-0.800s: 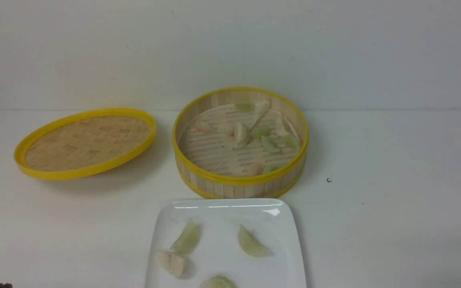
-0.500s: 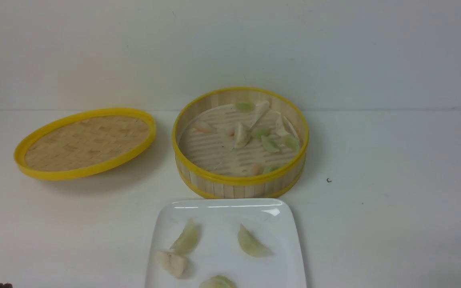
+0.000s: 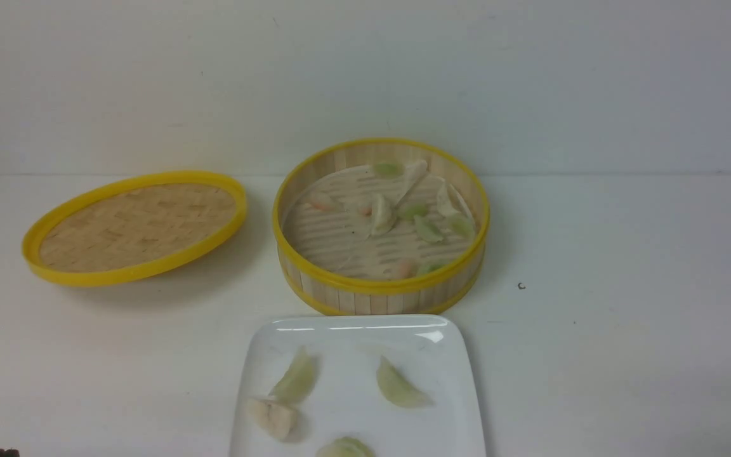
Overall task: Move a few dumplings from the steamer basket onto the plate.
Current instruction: Use the right arm to grab a dumpling from inside the steamer
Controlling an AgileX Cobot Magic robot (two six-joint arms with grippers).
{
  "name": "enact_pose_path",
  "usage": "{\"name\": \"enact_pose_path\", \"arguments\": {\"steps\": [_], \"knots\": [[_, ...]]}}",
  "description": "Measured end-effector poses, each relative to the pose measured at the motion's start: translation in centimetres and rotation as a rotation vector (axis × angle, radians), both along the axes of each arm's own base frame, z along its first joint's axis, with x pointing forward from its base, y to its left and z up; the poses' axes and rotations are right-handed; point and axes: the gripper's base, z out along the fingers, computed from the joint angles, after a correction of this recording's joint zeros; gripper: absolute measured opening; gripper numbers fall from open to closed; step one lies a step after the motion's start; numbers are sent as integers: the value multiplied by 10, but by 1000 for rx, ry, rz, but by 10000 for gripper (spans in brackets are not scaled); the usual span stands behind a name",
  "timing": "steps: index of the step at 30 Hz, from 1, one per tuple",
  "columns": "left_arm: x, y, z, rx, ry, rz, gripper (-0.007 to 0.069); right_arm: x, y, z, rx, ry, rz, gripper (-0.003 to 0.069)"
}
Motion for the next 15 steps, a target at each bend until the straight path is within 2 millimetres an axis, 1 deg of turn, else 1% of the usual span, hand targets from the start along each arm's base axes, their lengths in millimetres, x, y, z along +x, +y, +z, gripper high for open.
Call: {"name": "enact_pose_path", "arguments": {"steps": [1,2,3,5,8,10,11,13,15], "knots": [[0,0,1,-9,-16,4,-6,0,1,1,53,-14,-2,-15],[1,0,2,-11,-20,5,-6,0,1,1,65,-18,-2,-15],[1,-1,6,-63,-58,11,-6,1,3,3,201,-62,-4,-15],[3,-1,11,-154,-111,22,-6,2,4,11,418,-144,-12,-15],[4,-1,23,-278,-240,38,-6,2,3,21,698,-254,-28,-15],[4,1,35,-364,-359,54,-6,2,1,25,790,-300,-36,-15],[3,2,37,-380,-385,58,-6,2,1,26,795,-303,-37,-15],[0,8,53,-458,-571,86,-6,2,0,28,832,-331,-42,-15],[-4,12,66,-504,-705,101,-6,1,-2,31,851,-374,-47,-15]]}}
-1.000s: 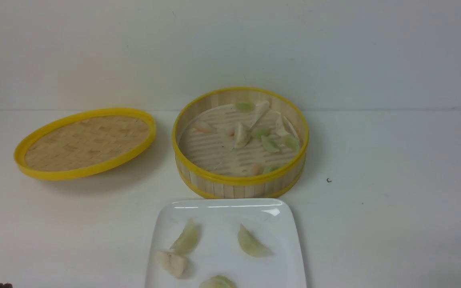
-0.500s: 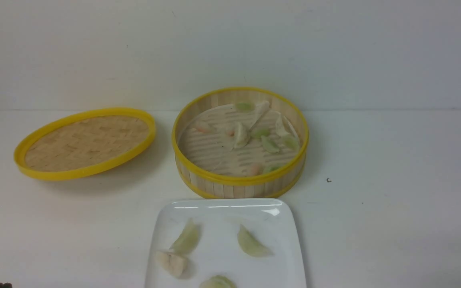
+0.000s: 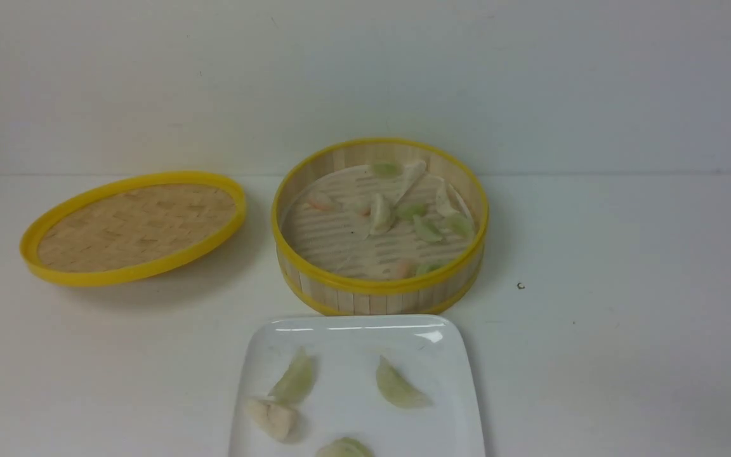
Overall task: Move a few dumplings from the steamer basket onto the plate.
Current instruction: Use the right arm to grab a dumpling from inside the steamer
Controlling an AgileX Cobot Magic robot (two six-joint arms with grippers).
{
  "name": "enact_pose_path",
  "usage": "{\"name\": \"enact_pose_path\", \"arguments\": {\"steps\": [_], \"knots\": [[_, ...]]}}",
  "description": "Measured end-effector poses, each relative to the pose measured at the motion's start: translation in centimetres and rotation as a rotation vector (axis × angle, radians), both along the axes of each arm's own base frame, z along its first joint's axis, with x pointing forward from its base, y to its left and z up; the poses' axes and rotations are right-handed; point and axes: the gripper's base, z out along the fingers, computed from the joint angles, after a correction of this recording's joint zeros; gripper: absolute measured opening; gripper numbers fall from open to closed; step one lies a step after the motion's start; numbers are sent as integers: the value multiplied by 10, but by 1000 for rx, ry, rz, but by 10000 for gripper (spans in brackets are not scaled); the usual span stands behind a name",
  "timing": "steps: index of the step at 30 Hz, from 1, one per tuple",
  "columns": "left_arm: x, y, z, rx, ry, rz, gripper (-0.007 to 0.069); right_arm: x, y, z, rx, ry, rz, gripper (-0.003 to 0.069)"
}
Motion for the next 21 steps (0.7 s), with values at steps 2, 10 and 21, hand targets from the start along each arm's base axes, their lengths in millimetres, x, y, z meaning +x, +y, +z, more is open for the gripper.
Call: {"name": "enact_pose_path", "arguments": {"steps": [2,10,21], "knots": [[-5,0,18,-16,-57,-5,-6,-1,0,5,1,-15,4,-15],[21,-17,100,170,444,-151,-6,-1,20,106,-407,170,232,-15],[98,-39,64,374,1408,-510,-6,129,49,162,-806,804,680,-13]]}}
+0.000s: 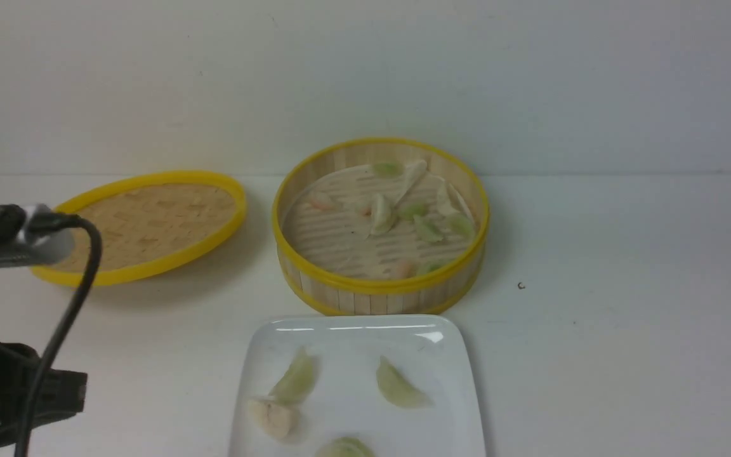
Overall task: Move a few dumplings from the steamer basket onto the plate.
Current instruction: Use the right arm to grab a dumpling from inside the steamer
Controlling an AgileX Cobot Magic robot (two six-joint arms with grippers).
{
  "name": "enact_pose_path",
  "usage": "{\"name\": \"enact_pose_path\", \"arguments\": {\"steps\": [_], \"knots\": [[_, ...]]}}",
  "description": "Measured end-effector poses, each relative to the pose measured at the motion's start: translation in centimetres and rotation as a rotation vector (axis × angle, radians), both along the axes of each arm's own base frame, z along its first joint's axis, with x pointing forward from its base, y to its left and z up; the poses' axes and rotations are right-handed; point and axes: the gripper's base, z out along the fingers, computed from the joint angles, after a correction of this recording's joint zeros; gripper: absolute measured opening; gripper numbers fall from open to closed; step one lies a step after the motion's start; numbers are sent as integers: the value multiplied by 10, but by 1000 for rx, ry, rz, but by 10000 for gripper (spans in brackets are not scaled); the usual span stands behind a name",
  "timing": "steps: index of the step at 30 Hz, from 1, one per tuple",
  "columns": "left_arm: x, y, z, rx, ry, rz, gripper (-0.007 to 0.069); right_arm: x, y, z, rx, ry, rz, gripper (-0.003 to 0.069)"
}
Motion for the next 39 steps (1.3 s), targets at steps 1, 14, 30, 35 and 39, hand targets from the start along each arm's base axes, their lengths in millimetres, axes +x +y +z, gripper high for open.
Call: {"name": "enact_pose_path", "arguments": {"steps": [1,14,30,35,39], "knots": [[2,-2,-3,-10,13,-31,-6,18,3,0,-11,42,22,-13],[3,-5,-4,3,-9,-112,-6,138,99,-30,-207,177,222,31],[0,-5,-5,7,14,-131,-6,251,182,-139,-450,160,299,448],[0,-5,-5,7,14,-131,-6,266,183,-165,-534,159,299,459],[0,-5,-5,7,17,-133,-6,274,183,-184,-576,157,294,460]]}}
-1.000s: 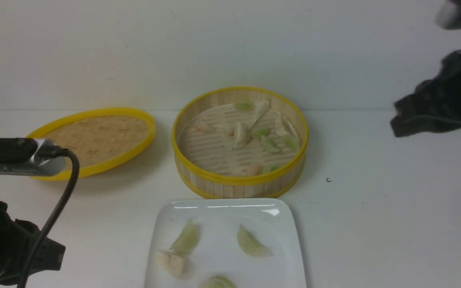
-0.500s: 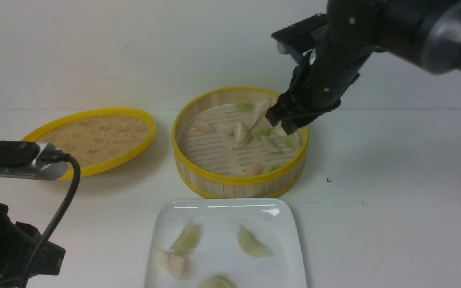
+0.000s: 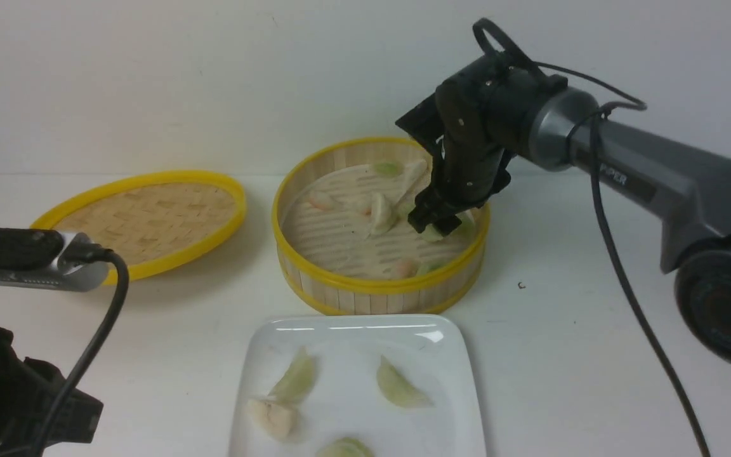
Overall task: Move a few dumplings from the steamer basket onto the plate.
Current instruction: Use the right arm to grab a dumpling from inside the steamer
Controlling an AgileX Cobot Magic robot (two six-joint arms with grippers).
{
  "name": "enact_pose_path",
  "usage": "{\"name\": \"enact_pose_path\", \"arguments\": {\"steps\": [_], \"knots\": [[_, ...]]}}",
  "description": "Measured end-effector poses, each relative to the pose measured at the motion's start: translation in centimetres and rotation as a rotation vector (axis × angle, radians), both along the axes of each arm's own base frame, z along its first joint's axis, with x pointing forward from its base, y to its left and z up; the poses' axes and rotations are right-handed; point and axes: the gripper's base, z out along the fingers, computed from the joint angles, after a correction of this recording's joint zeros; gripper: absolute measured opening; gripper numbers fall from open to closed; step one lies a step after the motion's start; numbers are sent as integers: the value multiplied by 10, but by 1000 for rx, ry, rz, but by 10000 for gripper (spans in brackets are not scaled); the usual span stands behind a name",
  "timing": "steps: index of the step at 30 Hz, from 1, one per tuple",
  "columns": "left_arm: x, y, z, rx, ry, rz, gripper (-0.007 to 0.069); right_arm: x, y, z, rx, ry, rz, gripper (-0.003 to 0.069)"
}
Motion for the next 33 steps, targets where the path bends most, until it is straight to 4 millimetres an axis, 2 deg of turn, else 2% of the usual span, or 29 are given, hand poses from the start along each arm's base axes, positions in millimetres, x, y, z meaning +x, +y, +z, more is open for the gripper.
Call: {"name": "enact_pose_path", "arguments": {"steps": [5,7,8,9,10,11,12,14,17,21,25,28,30,31,33], "knots": [[0,0,0,0,1,0,-6,2,1,-5,3,5,-12,453],[0,0,0,0,1,0,-6,2,1,-6,5,12,-25,419],[0,0,0,0,1,0,-6,1,1,-8,10,25,-36,367],[0,0,0,0,1,0,-6,1,1,-8,10,27,-37,347],[0,0,0,0,1,0,-6,0,0,-13,7,54,-44,252],[0,0,0,0,1,0,-6,0,0,-13,7,53,-44,239],[0,0,0,0,1,0,-6,0,-1,-13,3,55,-48,142],[0,0,0,0,1,0,-6,1,-3,-10,6,61,-58,42],[0,0,0,0,1,0,-6,1,-1,-4,24,74,-69,16],[0,0,0,0,1,0,-6,-1,8,19,122,73,-76,7],[0,0,0,0,1,0,-6,-15,12,73,239,16,-62,7],[0,0,0,0,1,0,-6,-36,10,110,306,-2,-47,7],[0,0,0,0,1,0,-6,-57,9,123,343,31,-32,6],[0,0,0,0,1,0,-6,-60,9,120,344,49,-30,6],[0,0,0,0,1,0,-6,-89,15,118,345,126,27,6]]}}
